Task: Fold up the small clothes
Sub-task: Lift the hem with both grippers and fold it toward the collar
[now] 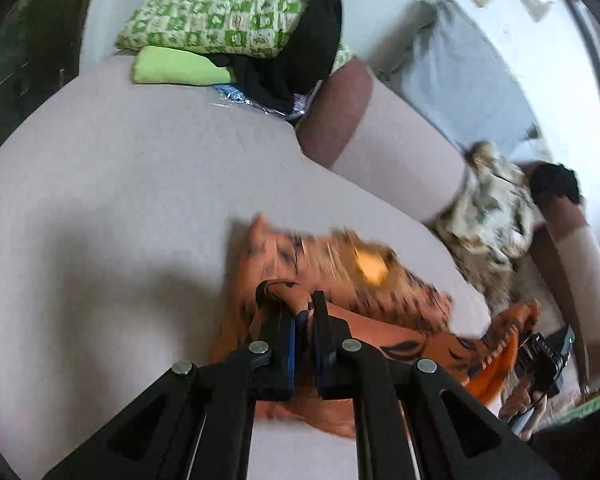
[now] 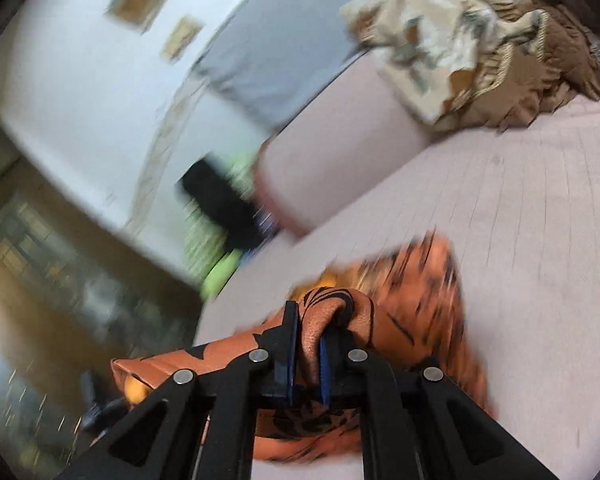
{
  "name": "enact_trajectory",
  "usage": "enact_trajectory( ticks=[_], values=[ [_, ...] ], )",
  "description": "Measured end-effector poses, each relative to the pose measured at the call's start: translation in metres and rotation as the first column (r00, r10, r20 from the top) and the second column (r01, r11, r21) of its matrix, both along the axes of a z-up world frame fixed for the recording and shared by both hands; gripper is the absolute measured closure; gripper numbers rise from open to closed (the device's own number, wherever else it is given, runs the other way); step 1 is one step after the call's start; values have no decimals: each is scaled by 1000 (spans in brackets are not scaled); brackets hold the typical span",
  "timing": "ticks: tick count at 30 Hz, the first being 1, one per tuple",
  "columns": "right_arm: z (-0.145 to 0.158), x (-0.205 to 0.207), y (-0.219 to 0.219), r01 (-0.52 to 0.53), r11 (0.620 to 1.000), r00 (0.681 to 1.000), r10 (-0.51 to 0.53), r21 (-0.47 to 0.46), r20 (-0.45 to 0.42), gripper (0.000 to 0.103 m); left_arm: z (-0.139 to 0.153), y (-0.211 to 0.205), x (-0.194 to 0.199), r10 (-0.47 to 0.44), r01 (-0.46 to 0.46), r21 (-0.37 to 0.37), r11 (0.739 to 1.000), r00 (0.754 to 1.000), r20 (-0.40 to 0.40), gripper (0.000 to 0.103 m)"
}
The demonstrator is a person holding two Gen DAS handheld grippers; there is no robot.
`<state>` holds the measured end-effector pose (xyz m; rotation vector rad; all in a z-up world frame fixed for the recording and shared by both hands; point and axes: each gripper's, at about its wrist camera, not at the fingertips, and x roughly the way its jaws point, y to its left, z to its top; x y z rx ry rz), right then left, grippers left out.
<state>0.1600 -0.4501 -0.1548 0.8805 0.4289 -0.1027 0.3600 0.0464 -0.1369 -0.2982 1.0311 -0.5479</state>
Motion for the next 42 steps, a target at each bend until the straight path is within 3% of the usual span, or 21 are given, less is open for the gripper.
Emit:
enact_trajectory(
  ticks=[1,4,6,8,10,12,14,16,17,18,19,20,22,25,27,30,32,35,38,40,42],
  values=[
    [-15,20,-13,87,996,996,-87,15,-32,94,-14,-13,28,20,-20,9,1000,1000,-13,90],
    [-70,56,-31,217,974,963,-203,66,-175,90,-64,-27,74,131,-124,71,990,986,-105,60],
    [-108,70,-37,230,967,932,-186,111,-312,87,-98,-18,83,222,-216,61,975,964,-143,60],
    [-116,71,-47,218,964,942,-168,150,-290,87,-114,-3,78,275,-278,5,961,947,-164,60],
    [-107,68,-54,203,964,955,-157,169,-250,86,-121,22,61,352,-366,-66,928,922,-161,60],
    [-96,61,-56,203,966,967,-172,160,-189,86,-115,42,35,428,-442,-110,890,894,-132,60],
    [-85,54,-55,216,967,969,-196,133,-151,83,-102,47,3,457,-463,-101,881,886,-76,53],
    [-60,36,-53,260,963,964,-255,69,-81,72,-90,35,-28,442,-443,-25,896,897,-19,47],
    [-48,25,-49,281,959,959,-279,45,-38,59,-86,26,-43,442,-441,22,897,897,0,45],
    [-36,13,-46,312,950,950,-313,24,17,27,-85,18,-56,438,-438,38,898,899,8,45],
    [-25,-1,-41,352,936,933,-351,7,75,16,-86,11,-64,426,-426,36,904,905,8,44],
    [-15,-7,-34,370,929,924,-367,-18,106,13,-86,1,-71,406,-406,41,913,914,4,44],
    [-1,0,-19,259,962,965,-256,-89,50,15,-91,-26,-80,351,-352,106,930,936,29,44],
    [-7,39,25,57,977,987,-85,-203,-134,38,-97,-58,-85,272,-289,259,922,957,101,41],
    [-31,67,49,-80,973,952,10,-216,-306,65,-101,-66,-84,248,-278,301,912,959,137,37],
    [-66,96,56,-133,967,882,16,-215,-471,66,-106,-70,-85,215,-260,346,901,963,164,36],
    [-70,111,39,-76,959,883,-63,-273,-466,72,-109,-70,-83,194,-245,363,899,966,173,31],
    [-61,123,7,81,870,836,-325,-487,-443,72,-113,-72,-73,201,-246,356,901,967,159,26],
    [-56,106,-21,257,847,823,-444,-465,-354,68,-115,-79,-64,214,-256,360,897,965,152,24],
    [-42,98,-19,293,835,846,-453,-466,-280,68,-115,-83,-57,226,-267,361,893,962,152,24],
    [-24,100,-2,255,818,885,-413,-515,-217,68,-113,-84,-53,242,-280,357,891,959,147,24]
  ],
)
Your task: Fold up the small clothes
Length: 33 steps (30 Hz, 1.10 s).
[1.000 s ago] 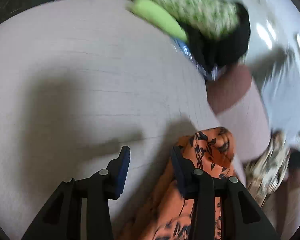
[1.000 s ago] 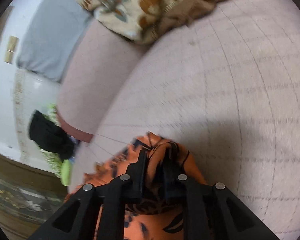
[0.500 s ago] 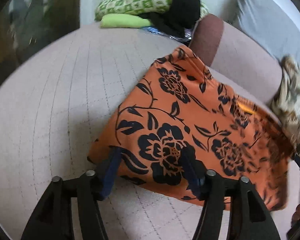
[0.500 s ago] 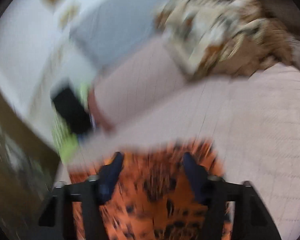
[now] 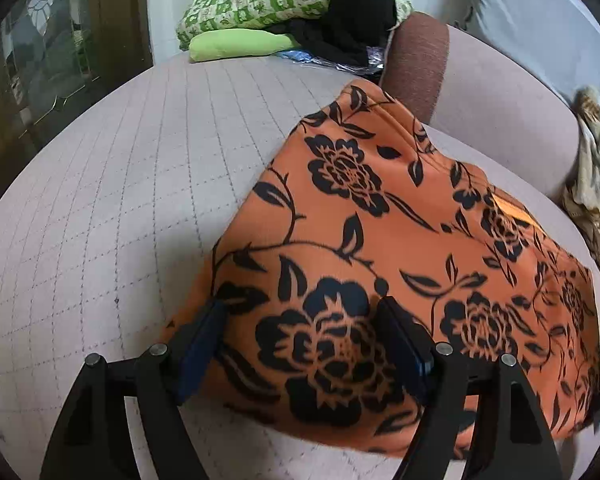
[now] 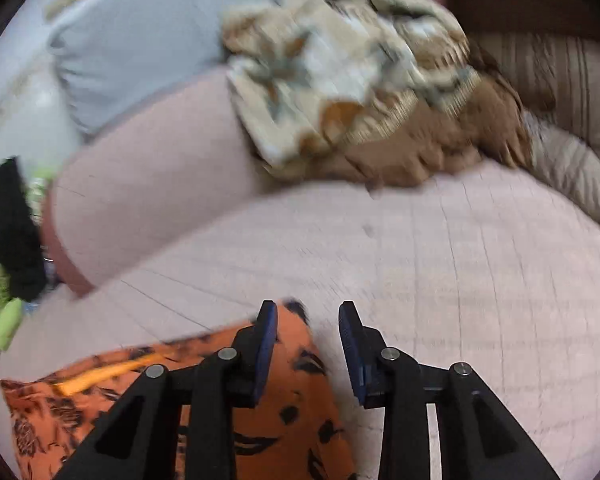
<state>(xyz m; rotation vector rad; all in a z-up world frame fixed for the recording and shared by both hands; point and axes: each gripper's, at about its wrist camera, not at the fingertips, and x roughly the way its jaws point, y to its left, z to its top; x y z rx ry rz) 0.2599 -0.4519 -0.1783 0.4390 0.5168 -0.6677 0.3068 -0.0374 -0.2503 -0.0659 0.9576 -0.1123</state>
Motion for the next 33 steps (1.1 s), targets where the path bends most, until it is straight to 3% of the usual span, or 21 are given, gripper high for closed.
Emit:
enact_trajectory(
  ticks=[3,7,9,10,11,13,16,18,21,23,26,27,30,33],
  values=[
    [12,10,35,-151,988,988,152,16,-17,68,4,4,-2,10,-10,-24,1000,1000,-9,24],
    [-15,32,73,-323,917,930,354,236,-102,68,3,7,-6,10,-10,-1,1000,999,-39,24],
    [-40,43,99,-353,862,867,448,365,-219,67,-4,-3,-8,-36,41,84,996,997,-62,19],
    [-47,44,105,-348,864,854,453,365,-257,66,-8,-15,-11,-84,95,163,982,994,-68,12],
    [-43,38,117,-349,887,864,429,302,-264,67,-11,-25,-14,-117,131,235,963,991,-70,12],
    [-37,33,130,-363,882,847,446,301,-287,67,-8,-33,-22,-130,138,295,946,990,-48,12],
    [-35,8,136,-383,828,863,479,410,-162,66,-1,-19,-25,-103,123,189,974,989,-110,12],
    [-45,-9,135,-343,798,879,459,495,-131,43,0,-7,-28,-74,93,141,986,988,-133,12],
    [-49,-38,126,-309,752,921,389,582,-13,43,2,9,-38,-37,51,90,995,987,-157,12],
    [-44,-60,123,-334,691,931,346,641,113,36,6,19,-47,-28,37,49,998,986,-162,12],
    [-56,-89,116,-312,601,949,230,735,215,25,9,41,-60,-9,2,-40,999,984,-177,12],
    [-64,-97,115,-300,565,954,192,769,231,25,8,47,-62,10,-22,-65,998,983,-185,12],
    [-82,-112,107,-258,513,965,100,819,241,24,3,73,-65,73,-119,-191,974,970,-231,12],
    [-96,-110,99,-220,505,973,54,835,224,24,-11,87,-62,90,-191,-311,931,946,-312,12]
  ],
)
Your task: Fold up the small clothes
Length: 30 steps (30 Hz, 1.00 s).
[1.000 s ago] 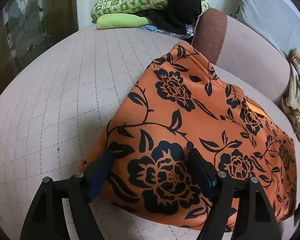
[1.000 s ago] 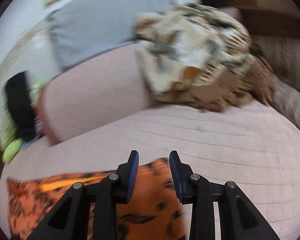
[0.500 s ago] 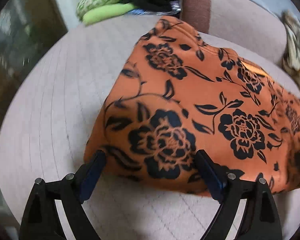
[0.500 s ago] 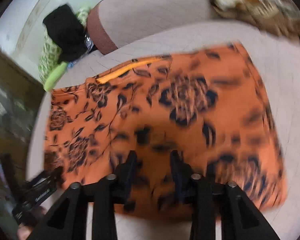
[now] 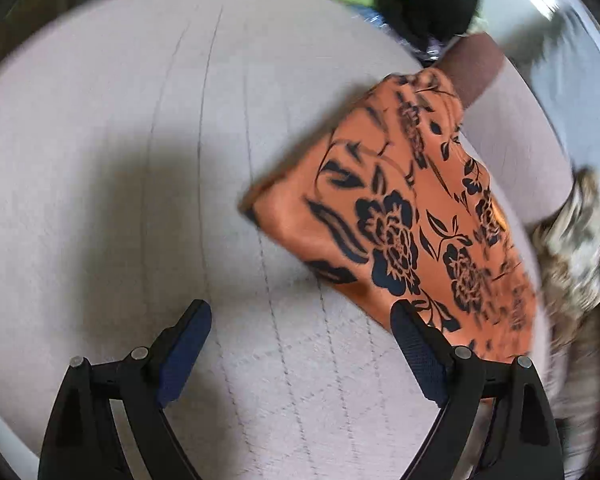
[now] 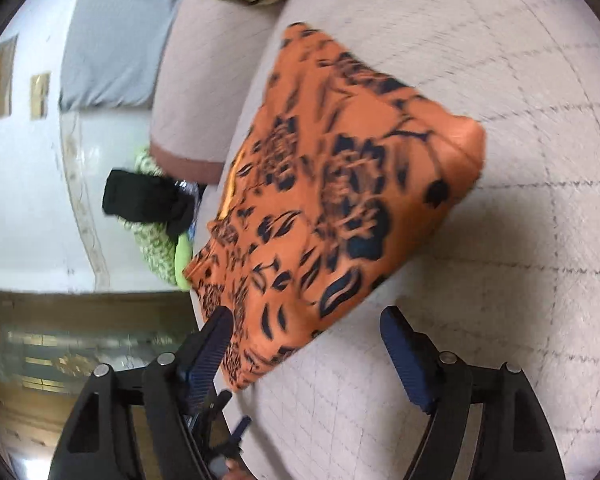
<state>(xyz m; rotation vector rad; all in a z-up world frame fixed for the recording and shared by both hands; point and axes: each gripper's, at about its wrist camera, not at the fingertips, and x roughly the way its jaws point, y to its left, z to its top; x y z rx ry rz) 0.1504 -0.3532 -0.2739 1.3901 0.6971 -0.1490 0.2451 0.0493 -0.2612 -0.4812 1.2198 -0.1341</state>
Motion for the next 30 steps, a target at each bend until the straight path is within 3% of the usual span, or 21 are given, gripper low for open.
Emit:
enact_trajectory(
  ticks=[3,7,10,12,13,14,17,19,20,21,23,30],
  values=[
    [-6,1,-7,43,999,999,-43,12,3,24,2,-6,3,-2,2,-5,1000,999,50,13],
    [-4,17,-11,55,998,998,-54,-20,42,24,-6,-17,17,11,-4,-67,998,995,98,20],
    [-1,34,-13,52,995,997,-47,-84,66,24,-13,-26,37,45,-30,-100,995,988,146,42],
    [2,41,-14,61,990,995,-50,-129,88,24,-15,-23,48,82,-59,-134,989,981,175,45],
    [3,43,-16,63,987,994,-49,-145,98,24,-17,-26,53,97,-67,-158,985,977,192,51],
    [4,45,-18,70,985,992,-53,-157,112,24,-20,-36,63,106,-71,-177,982,975,198,64],
    [4,52,-26,98,981,988,-77,-167,131,24,-30,-37,70,128,-79,-246,966,974,190,73],
    [7,60,-27,93,970,991,-68,-225,116,40,-28,-40,70,127,-76,-238,968,970,208,74],
    [4,64,-28,77,963,995,-57,-259,82,68,-27,-41,71,121,-71,-226,971,969,215,75],
    [-3,70,-30,59,962,998,-52,-268,35,85,-26,-45,72,113,-64,-221,973,969,220,76],
    [-2,68,-31,80,964,996,-68,-254,55,86,-26,-47,73,106,-54,-224,973,969,223,79],
    [45,55,-6,81,888,993,-31,-452,116,88,-5,-34,59,102,-34,-269,963,965,242,83]
  ],
)
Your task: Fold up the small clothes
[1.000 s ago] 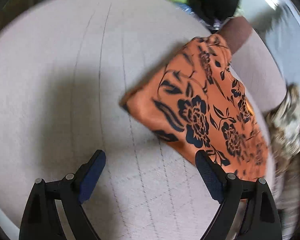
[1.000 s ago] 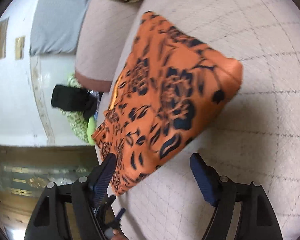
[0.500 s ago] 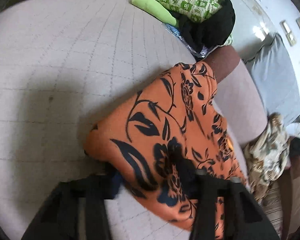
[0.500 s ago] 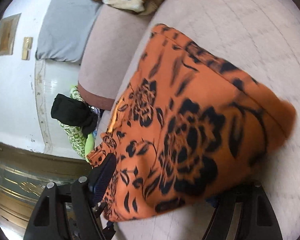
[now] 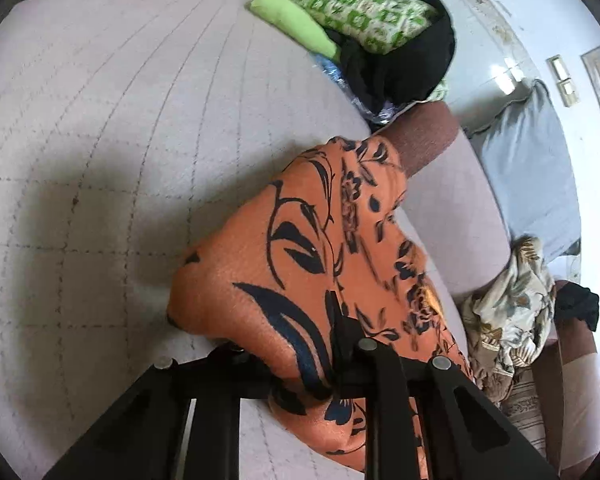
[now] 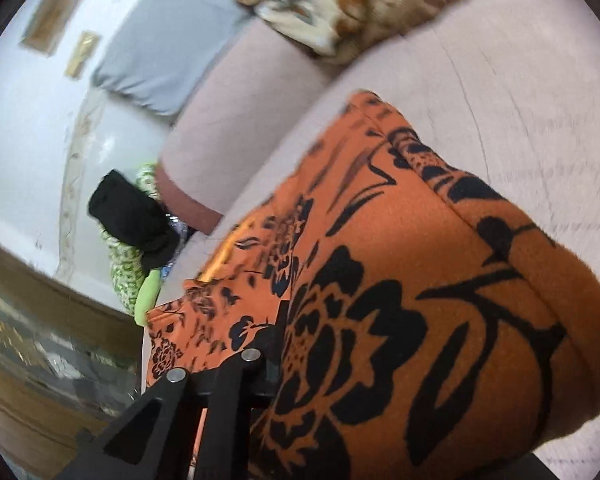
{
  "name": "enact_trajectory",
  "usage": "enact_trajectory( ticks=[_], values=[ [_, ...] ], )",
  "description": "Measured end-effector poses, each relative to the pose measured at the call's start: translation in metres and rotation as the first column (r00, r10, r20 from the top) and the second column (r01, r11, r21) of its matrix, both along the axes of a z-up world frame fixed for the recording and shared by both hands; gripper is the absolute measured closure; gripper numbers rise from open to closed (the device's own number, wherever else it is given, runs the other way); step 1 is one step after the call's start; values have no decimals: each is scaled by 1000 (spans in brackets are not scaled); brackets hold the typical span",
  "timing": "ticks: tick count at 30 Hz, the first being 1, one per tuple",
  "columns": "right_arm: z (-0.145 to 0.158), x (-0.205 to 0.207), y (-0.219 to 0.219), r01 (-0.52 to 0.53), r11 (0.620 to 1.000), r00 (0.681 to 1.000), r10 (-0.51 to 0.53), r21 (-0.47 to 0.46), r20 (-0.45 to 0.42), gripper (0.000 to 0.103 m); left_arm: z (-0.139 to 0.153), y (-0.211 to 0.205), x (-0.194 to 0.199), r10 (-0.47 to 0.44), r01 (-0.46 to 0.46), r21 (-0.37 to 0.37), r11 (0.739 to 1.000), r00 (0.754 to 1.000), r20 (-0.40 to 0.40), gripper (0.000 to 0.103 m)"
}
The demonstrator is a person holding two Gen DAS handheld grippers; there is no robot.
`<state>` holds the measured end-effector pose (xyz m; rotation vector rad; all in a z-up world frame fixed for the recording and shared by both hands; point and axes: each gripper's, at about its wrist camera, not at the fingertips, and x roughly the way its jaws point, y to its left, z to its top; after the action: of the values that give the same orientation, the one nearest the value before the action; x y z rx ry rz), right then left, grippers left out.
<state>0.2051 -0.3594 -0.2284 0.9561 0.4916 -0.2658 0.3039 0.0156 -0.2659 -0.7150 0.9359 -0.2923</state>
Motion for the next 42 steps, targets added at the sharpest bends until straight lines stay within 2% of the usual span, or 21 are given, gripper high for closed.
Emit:
enact_trajectory(
  ticks=[4,9,11,15,18,20,25,27,29,31,33,37,38,39,41,42],
  values=[
    [17,-23,9,13,996,1000,-13,-87,-1,89,16,0,-23,-37,36,15,999,999,20,83],
    [14,-56,-3,28,999,1000,-28,17,-13,89,21,13,-67,-59,59,29,998,998,12,83],
    [9,-75,-2,30,999,999,-30,28,-24,89,18,17,-91,-73,72,63,995,997,25,83],
    [-4,-110,-2,29,998,998,-26,56,-63,89,4,24,-139,-91,91,97,991,996,-1,83],
    [-13,-128,-6,14,995,996,-5,100,-87,88,-3,26,-158,-115,113,148,982,993,7,83],
    [-19,-135,-9,2,993,993,12,121,-116,84,-5,30,-161,-123,122,141,982,992,-4,82],
    [-19,-165,-13,-33,991,981,57,133,-186,66,-1,61,-169,-102,105,32,994,992,-67,81],
    [-9,-183,-12,-51,994,972,71,97,-224,56,8,70,-177,-81,84,52,995,996,-48,81],
    [6,-203,-6,-96,994,970,104,46,-221,56,22,73,-182,-50,49,107,993,999,5,83],
    [25,-211,3,-140,990,967,132,-21,-217,56,42,66,-186,-38,20,179,984,994,101,84],
    [45,-206,18,-202,975,965,181,-96,-192,56,64,51,-194,-54,-11,268,963,971,235,84],
    [73,-153,57,-318,927,945,291,-199,-151,56,89,31,-201,-91,-52,341,938,916,391,81],
    [73,-136,66,-345,915,935,318,-208,-155,56,89,25,-199,-114,-30,340,940,912,394,71],
    [72,-111,78,-380,899,922,349,-217,-168,56,85,20,-193,-142,10,336,942,919,368,65],
    [65,-75,95,-415,877,906,375,-241,-197,56,64,8,-180,-199,113,316,942,945,257,62],
    [59,-54,104,-440,862,893,392,-251,-220,56,48,3,-171,-214,156,303,940,962,170,62]
  ],
)
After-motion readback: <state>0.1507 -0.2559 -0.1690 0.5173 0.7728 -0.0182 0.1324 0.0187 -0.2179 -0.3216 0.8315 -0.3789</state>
